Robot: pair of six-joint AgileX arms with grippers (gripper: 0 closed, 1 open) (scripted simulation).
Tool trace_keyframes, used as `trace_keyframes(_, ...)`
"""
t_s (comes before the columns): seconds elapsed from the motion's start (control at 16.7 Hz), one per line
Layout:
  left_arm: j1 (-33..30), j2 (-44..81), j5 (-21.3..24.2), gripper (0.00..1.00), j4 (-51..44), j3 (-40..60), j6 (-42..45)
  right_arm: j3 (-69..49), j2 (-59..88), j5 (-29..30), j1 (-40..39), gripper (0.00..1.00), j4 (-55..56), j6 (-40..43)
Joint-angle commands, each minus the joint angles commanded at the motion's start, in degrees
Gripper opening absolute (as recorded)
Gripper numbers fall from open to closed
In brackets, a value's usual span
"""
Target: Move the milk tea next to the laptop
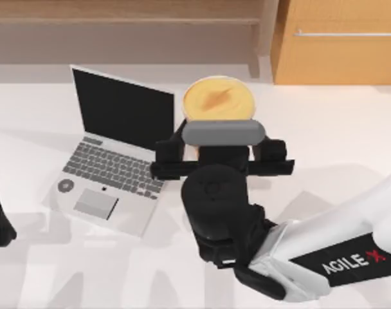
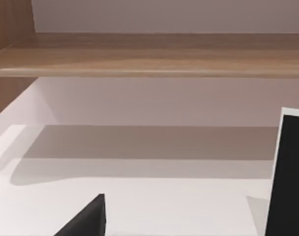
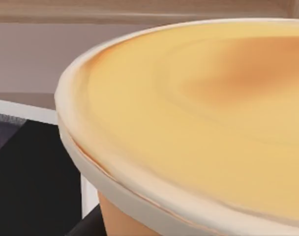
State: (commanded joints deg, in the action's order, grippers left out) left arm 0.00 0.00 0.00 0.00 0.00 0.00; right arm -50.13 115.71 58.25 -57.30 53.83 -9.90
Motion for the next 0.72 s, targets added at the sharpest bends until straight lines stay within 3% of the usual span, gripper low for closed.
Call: trace_keyframes(0.72,0.0,0.0,0.0,1.0,0.0,0.0,0.0,-0.5,1.3,-0.1,0.1,0.0,3.1,0.1)
